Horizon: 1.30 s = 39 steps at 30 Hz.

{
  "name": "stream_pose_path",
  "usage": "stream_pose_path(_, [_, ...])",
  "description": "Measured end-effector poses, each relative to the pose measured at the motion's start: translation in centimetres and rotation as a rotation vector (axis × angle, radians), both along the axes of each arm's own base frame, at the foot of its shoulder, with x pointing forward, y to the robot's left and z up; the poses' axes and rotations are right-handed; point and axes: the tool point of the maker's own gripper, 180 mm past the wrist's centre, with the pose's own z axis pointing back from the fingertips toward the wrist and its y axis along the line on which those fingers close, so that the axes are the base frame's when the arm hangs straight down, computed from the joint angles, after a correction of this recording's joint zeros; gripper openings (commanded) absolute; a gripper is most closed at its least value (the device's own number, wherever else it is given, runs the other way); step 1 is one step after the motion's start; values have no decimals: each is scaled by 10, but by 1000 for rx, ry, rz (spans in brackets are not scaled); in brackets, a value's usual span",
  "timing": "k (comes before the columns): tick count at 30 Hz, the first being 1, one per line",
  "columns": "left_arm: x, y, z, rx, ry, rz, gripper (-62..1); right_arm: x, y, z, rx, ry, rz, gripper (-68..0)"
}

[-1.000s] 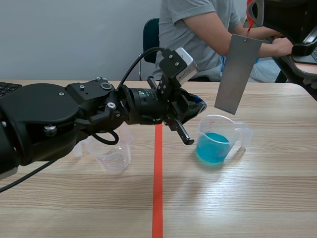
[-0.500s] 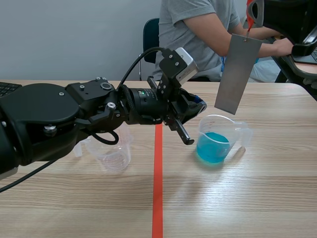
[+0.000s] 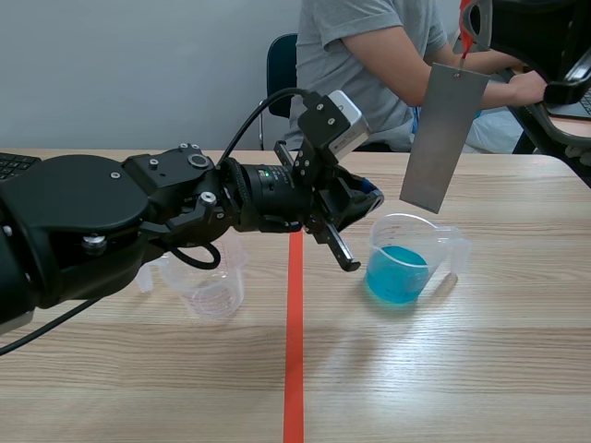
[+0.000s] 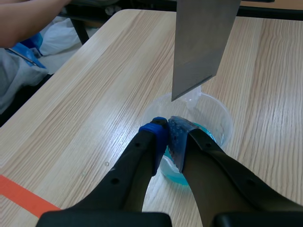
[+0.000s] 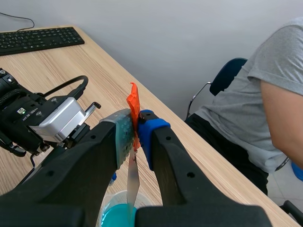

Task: Do the redox reaction experiment.
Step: 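Raise the plate and point at it, then lower the plate into the blue solution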

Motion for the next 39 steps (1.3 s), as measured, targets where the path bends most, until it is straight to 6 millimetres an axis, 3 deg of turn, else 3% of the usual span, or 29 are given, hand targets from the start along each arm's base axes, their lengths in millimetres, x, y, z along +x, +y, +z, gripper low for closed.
stream_pose_path(7, [0,1,3,-24,5,4,-573,0,0,0,0,0,0,-658])
stream_pose_path(14, [-1,37,17,-64,21,49,-573,0,0,0,0,0,0,-658])
stream_pose_path(19, [-20,80,26,-63,1,88,-573,0,0,0,0,0,0,-658])
stream_pose_path(28, [-47,191,25,66,-17,294,-573,0,0,0,1,0,0,-658])
stream_pose_path(34, [-78,255,-4,161,73,456,-573,0,0,-2,5,5,1,-658])
stream_pose_path(39, [-119,301,-32,220,175,589,-573,3,2,-14,17,32,8,-658])
